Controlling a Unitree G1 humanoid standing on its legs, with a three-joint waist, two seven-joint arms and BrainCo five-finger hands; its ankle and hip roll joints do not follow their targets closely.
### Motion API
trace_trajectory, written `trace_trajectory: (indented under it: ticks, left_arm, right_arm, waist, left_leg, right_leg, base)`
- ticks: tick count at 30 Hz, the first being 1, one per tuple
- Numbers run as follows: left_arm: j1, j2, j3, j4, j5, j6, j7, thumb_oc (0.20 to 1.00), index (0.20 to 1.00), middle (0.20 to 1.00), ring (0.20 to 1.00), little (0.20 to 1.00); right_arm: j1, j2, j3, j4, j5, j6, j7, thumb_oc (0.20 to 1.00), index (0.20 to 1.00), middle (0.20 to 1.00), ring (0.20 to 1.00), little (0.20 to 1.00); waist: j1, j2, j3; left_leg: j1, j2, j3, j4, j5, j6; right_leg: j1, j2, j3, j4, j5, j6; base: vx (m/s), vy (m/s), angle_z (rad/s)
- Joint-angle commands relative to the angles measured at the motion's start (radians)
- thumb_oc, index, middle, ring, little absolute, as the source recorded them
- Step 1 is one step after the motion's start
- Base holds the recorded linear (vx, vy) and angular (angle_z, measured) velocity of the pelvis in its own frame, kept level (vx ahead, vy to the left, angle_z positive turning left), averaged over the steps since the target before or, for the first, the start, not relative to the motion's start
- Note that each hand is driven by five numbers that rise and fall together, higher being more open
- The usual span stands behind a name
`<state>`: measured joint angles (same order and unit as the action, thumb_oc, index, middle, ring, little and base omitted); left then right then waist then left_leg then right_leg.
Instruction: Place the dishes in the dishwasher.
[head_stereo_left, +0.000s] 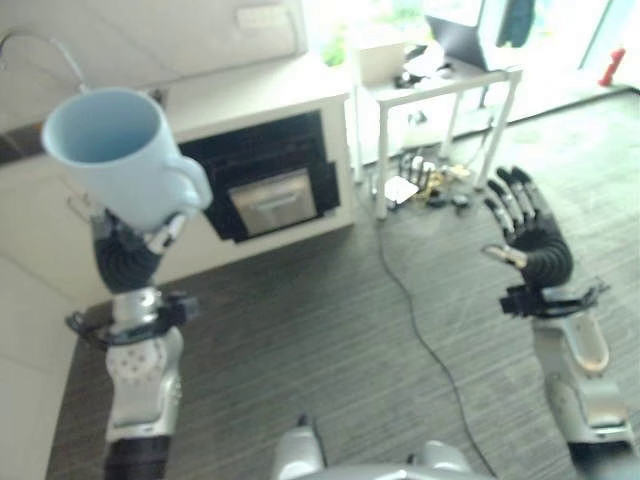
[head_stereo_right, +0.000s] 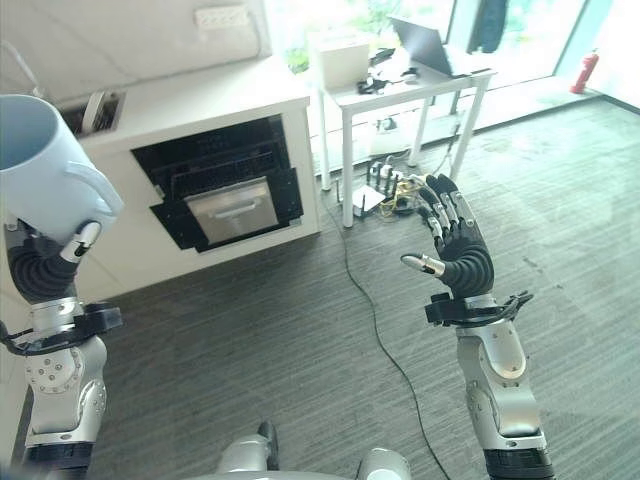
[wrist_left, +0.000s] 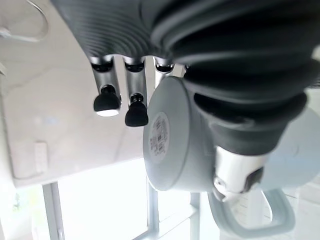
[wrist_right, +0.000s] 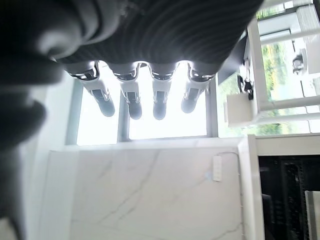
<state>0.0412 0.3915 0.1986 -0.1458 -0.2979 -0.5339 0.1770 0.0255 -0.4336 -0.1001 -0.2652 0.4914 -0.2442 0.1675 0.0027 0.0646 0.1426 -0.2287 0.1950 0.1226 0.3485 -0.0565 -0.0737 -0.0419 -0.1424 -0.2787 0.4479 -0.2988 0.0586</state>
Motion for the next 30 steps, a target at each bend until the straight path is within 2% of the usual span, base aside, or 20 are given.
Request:
trace_trajectory:
  ticks: [1,4,5,6,8,11,15,16,17,18,20,22,23,25,27,30]
  left_arm:
    - [0.002,0.038,0.032,-0.089,-0.020,-0.026,-0.020,0.200,0.200,0.200,0.200,0.200]
    - [0.020,0.027,0.034,-0.106,-0.032,-0.003,-0.050,0.200,0.200,0.200,0.200,0.200]
    - [0.026,0.022,0.035,-0.110,-0.023,0.010,-0.052,0.200,0.200,0.200,0.200,0.200]
    - [0.028,0.021,0.036,-0.112,-0.027,0.014,-0.055,0.200,0.200,0.200,0.200,0.200]
    - [0.038,0.021,0.051,-0.127,-0.036,0.021,-0.073,0.200,0.200,0.200,0.200,0.200]
    - [0.032,0.027,0.062,-0.147,-0.024,0.036,-0.080,0.200,0.200,0.200,0.200,0.200]
    - [0.022,0.044,0.062,-0.161,-0.008,0.047,-0.070,0.200,0.200,0.200,0.200,0.200]
    - [0.013,0.047,0.054,-0.161,0.006,0.055,-0.075,0.200,0.200,0.200,0.200,0.200]
    - [0.013,0.050,0.053,-0.165,0.016,0.059,-0.080,0.200,0.200,0.200,0.200,0.200]
    - [0.016,0.051,0.054,-0.169,0.016,0.064,-0.088,0.200,0.200,0.200,0.200,0.200]
    - [0.017,0.055,0.054,-0.162,0.012,0.065,-0.091,0.200,0.200,0.200,0.200,0.200]
    - [0.011,0.071,0.053,-0.152,-0.002,0.071,-0.086,0.200,0.200,0.200,0.200,0.200]
    - [0.014,0.072,0.050,-0.157,-0.005,0.066,-0.089,0.200,0.200,0.200,0.200,0.200]
    - [0.012,0.067,0.036,-0.169,0.007,0.065,-0.089,0.200,0.200,0.200,0.200,0.200]
    - [0.020,0.064,0.024,-0.181,0.026,0.057,-0.074,0.200,0.200,0.200,0.200,0.200]
    - [0.038,0.060,0.028,-0.189,0.028,0.046,-0.077,0.200,0.200,0.200,0.200,0.200]
  right_arm:
    - [-0.037,-0.004,-0.049,-0.044,0.023,-0.022,0.042,1.000,1.000,1.000,1.000,1.000]
    - [0.005,-0.014,-0.077,-0.063,0.030,-0.001,0.066,1.000,1.000,1.000,1.000,1.000]
    - [0.027,-0.014,-0.096,-0.058,0.035,0.008,0.079,1.000,1.000,1.000,1.000,1.000]
    - [0.032,-0.015,-0.100,-0.059,0.038,0.011,0.083,1.000,1.000,1.000,1.000,1.000]
    - [0.062,-0.013,-0.124,-0.068,0.056,0.018,0.109,1.000,1.000,1.000,1.000,1.000]
    - [0.062,-0.003,-0.124,-0.076,0.051,0.018,0.115,1.000,1.000,1.000,1.000,1.000]
    - [0.021,0.025,-0.083,-0.082,0.048,0.022,0.073,1.000,1.000,1.000,1.000,1.000]
    - [0.007,0.042,-0.053,-0.087,-0.001,0.030,0.064,1.000,1.000,1.000,1.000,1.000]
    - [0.018,0.040,-0.043,-0.091,-0.037,0.033,0.055,1.000,1.000,1.000,1.000,1.000]
    - [0.029,0.038,-0.046,-0.087,-0.024,0.032,0.052,1.000,1.000,1.000,1.000,1.000]
    - [0.032,0.035,-0.047,-0.073,-0.005,0.030,0.044,1.000,1.000,1.000,1.000,1.000]
    - [0.048,0.014,-0.067,-0.069,0.006,0.019,0.081,1.000,1.000,1.000,1.000,1.000]
    - [0.054,-0.004,-0.076,-0.070,-0.001,0.005,0.103,1.000,1.000,1.000,1.000,1.000]
    - [0.050,-0.017,-0.082,-0.068,0.018,-0.002,0.105,1.000,1.000,1.000,1.000,1.000]
    - [0.044,-0.012,-0.080,-0.070,0.025,-0.013,0.112,1.000,1.000,1.000,1.000,1.000]
    - [0.050,-0.013,-0.074,-0.077,0.033,-0.018,0.123,1.000,1.000,1.000,1.000,1.000]
  waist:
    - [-0.002,-0.011,-0.007]
    - [0.002,-0.043,-0.011]
    - [0.004,-0.061,-0.018]
    - [0.005,-0.063,-0.019]
    - [0.016,-0.083,-0.026]
    - [0.033,-0.106,-0.022]
    - [0.065,-0.101,-0.018]
    - [0.068,-0.090,-0.021]
    - [0.071,-0.084,-0.020]
    - [0.067,-0.078,-0.019]
    - [0.065,-0.078,-0.019]
    - [0.045,-0.086,-0.004]
    - [0.020,-0.100,0.012]
    - [-0.012,-0.112,0.021]
    - [-0.029,-0.116,0.029]
    - [-0.033,-0.121,0.022]
  left_leg:
    - [0.036,0.033,-0.032,-0.048,-0.045,-0.060]
    - [0.056,0.000,-0.039,-0.048,-0.061,-0.049]
    - [0.061,-0.034,-0.061,-0.048,-0.076,-0.037]
    - [0.061,-0.040,-0.065,-0.048,-0.078,-0.034]
    - [0.067,-0.082,-0.094,-0.048,-0.093,-0.014]
    - [0.079,-0.119,-0.101,-0.048,-0.117,0.017]
    - [0.073,-0.146,-0.107,-0.048,-0.122,0.057]
    - [0.075,-0.168,-0.110,-0.048,-0.125,0.081]
    - [0.079,-0.184,-0.109,-0.048,-0.132,0.098]
    - [0.085,-0.189,-0.113,-0.048,-0.138,0.105]
    - [0.087,-0.189,-0.103,-0.048,-0.142,0.104]
    - [0.110,-0.174,-0.076,-0.048,-0.149,0.076]
    - [0.132,-0.181,-0.072,-0.048,-0.167,0.071]
    - [0.165,-0.190,-0.076,-0.048,-0.200,0.073]
    - [0.203,-0.198,-0.081,-0.048,-0.237,0.078]
    - [0.220,-0.202,-0.079,-0.048,-0.253,0.081]
  right_leg:
    - [0.064,0.055,0.038,-0.148,0.025,0.015]
    - [0.062,0.046,0.051,-0.148,0.038,0.029]
    - [0.069,0.049,0.079,-0.148,0.039,0.039]
    - [0.071,0.048,0.082,-0.148,0.040,0.041]
    - [0.077,0.036,0.099,-0.148,0.053,0.065]
    - [0.073,-0.008,0.086,-0.148,0.136,0.115]
    - [0.118,-0.016,0.067,-0.148,0.195,0.137]
    - [0.125,0.000,0.087,-0.075,0.264,0.140]
    - [0.087,0.008,0.105,0.058,0.298,0.137]
    - [0.064,0.020,0.109,0.120,0.306,0.130]
    - [0.026,0.004,0.091,0.081,0.278,0.118]
    - [0.018,-0.024,0.020,-0.148,0.222,0.104]
    - [-0.061,-0.044,0.054,-0.148,0.202,0.105]
    - [-0.170,-0.071,0.111,-0.148,0.238,0.119]
    - [-0.248,-0.095,0.119,-0.148,0.289,0.134]
    - [-0.249,-0.095,0.123,-0.148,0.288,0.138]
  base:
    - [0.24,0.183,0.35]
    - [0.46,0.371,0.33]
    - [0.47,0.400,0.25]
    - [0.52,0.420,0.23]
    - [0.38,0.298,0.38]
    - [0.31,0.221,0.30]
    - [0.27,0.235,0.10]
    - [0.39,0.464,-0.08]
    - [0.39,0.442,-0.09]
    - [0.31,0.284,0.02]
    - [0.26,0.077,-0.08]
    - [0.32,-0.118,-0.44]
    - [0.26,-0.204,-0.50]
    - [0.24,-0.217,-0.03]
    - [0.28,-0.309,0.48]
    - [0.21,-0.280,0.40]
